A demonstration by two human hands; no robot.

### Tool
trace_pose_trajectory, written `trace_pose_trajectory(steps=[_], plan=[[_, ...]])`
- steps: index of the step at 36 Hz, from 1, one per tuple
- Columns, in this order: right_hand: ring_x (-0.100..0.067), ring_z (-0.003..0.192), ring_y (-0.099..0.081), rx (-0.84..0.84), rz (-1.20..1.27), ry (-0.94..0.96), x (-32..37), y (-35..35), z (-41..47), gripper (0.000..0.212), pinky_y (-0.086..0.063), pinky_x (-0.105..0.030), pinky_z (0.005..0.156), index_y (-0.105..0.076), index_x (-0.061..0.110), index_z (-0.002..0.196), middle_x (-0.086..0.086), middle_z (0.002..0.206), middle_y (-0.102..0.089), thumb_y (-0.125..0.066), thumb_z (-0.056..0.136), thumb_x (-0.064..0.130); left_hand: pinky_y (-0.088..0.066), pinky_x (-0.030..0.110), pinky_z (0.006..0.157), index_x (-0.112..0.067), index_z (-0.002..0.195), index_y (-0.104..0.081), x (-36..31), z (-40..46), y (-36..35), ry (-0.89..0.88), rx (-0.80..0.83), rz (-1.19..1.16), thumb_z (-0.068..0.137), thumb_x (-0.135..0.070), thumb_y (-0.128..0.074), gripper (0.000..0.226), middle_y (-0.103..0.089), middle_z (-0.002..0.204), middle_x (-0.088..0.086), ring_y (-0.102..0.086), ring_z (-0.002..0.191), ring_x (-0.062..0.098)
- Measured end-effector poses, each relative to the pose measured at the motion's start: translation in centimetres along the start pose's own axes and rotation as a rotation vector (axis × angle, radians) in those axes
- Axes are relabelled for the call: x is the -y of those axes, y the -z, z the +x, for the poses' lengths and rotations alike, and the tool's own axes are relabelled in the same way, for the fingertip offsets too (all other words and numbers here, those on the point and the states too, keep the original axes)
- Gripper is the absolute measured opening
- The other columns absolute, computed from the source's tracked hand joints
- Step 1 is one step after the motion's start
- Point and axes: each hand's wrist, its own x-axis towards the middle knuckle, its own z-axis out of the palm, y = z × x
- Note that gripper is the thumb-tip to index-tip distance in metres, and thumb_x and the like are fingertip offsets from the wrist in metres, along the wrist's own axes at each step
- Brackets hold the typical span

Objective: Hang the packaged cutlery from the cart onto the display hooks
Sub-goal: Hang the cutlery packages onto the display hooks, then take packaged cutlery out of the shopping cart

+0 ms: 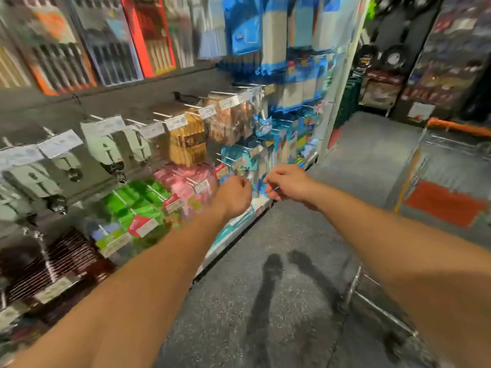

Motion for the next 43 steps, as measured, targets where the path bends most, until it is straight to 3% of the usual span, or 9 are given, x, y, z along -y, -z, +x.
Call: trace_pose_trajectory(steps=[5,10,16,22,25,29,35,39,43], plan=[[-0.014,0.056,-0.059,-0.117,0.037,-0.096,-4.6,7.8,0.1,0.024,-0.041,-0.021,0.05,-0.059,0.014,0.079,-0.007,0.072,-0.063,-0.048,0.1,0.016,-0.055,0.034,0.074,-0.014,0.08,-0.054,-5.3,2.6,-7.0,-0.04,0.101,-0.023,0.099,-0.021,-0.043,0.023,-0.071,0.096,0.02,-0.071,0.086,0.037],[-0.003,0.039,-0.054,-0.238,0.102,-0.166,-8.9,14.4,0.7,0.03,-0.037,-0.018,0.047,-0.056,0.015,0.074,-0.005,0.068,-0.059,-0.045,0.102,0.018,-0.055,0.049,0.084,-0.005,0.099,-0.06,-9.5,6.8,-13.6,-0.088,0.205,-0.008,0.098,-0.026,-0.042,0.028,-0.07,0.104,0.024,-0.069,0.095,0.039],[-0.002,0.033,-0.051,-0.381,0.197,-0.274,-13.7,22.7,1.8,0.033,-0.031,-0.022,0.048,-0.053,0.014,0.075,-0.003,0.061,-0.056,-0.039,0.105,0.019,-0.057,0.052,0.082,-0.002,0.095,-0.062,-15.1,13.0,-22.4,-0.18,0.344,-0.052,0.077,-0.041,-0.036,0.05,-0.07,0.102,0.025,-0.07,0.092,0.04],[-0.007,0.031,-0.049,-0.62,0.32,-0.351,-17.5,31.6,1.7,0.033,-0.037,-0.023,0.043,-0.056,0.004,0.076,-0.009,0.057,-0.054,-0.042,0.104,0.013,-0.056,0.051,0.078,-0.013,0.07,-0.05,-21.5,17.8,-31.1,-0.264,0.49,-0.035,0.099,-0.018,-0.043,0.03,-0.069,0.098,0.028,-0.07,0.088,0.04],[-0.017,0.047,-0.058,-0.718,0.34,-0.373,-20.4,35.3,1.6,0.035,-0.041,-0.024,0.051,-0.058,0.007,0.069,-0.006,0.055,-0.06,-0.047,0.101,0.013,-0.049,0.042,0.066,-0.015,0.067,-0.048,-24.2,19.3,-35.3,-0.296,0.595,-0.043,0.097,-0.012,-0.045,0.03,-0.064,0.086,0.023,-0.066,0.078,0.033],[-0.022,0.065,-0.058,-0.703,0.274,-0.466,-24.7,38.5,-0.1,0.035,-0.042,-0.03,0.059,-0.062,0.006,0.083,-0.007,0.071,-0.065,-0.041,0.105,0.023,-0.051,0.038,0.068,-0.012,0.085,-0.054,-26.5,20.0,-41.1,-0.328,0.713,-0.008,0.102,-0.018,-0.042,0.021,-0.063,0.089,0.019,-0.062,0.075,0.025],[-0.024,0.068,-0.056,-0.785,0.356,-0.615,-32.2,44.4,-0.4,0.036,-0.047,-0.042,0.076,-0.062,0.005,0.077,-0.01,0.071,-0.062,-0.044,0.104,0.021,-0.057,0.047,0.081,-0.021,0.088,-0.049,-28.2,21.1,-50.7,-0.308,0.876,0.098,0.102,-0.03,-0.039,0.019,-0.066,0.099,0.01,-0.069,0.086,0.031],[-0.025,0.069,-0.056,-0.763,0.354,-0.719,-37.4,48.2,0.7,0.03,-0.048,-0.035,0.067,-0.064,0.004,0.078,-0.017,0.08,-0.063,-0.049,0.101,0.015,-0.056,0.047,0.081,-0.015,0.111,-0.052,-29.6,22.6,-56.3,-0.269,0.921,0.15,0.104,-0.032,-0.036,0.025,-0.065,0.104,0.012,-0.068,0.091,0.031],[-0.02,0.067,-0.059,-0.645,0.24,-0.826,-42.8,51.2,2.5,0.024,-0.048,-0.027,0.06,-0.068,0.008,0.078,-0.008,0.073,-0.066,-0.055,0.096,0.017,-0.05,0.039,0.071,-0.015,0.109,-0.048,-30.1,24.2,-60.6,-0.211,0.941,0.202,0.106,-0.03,-0.036,0.019,-0.066,0.107,0.015,-0.067,0.098,0.032]])
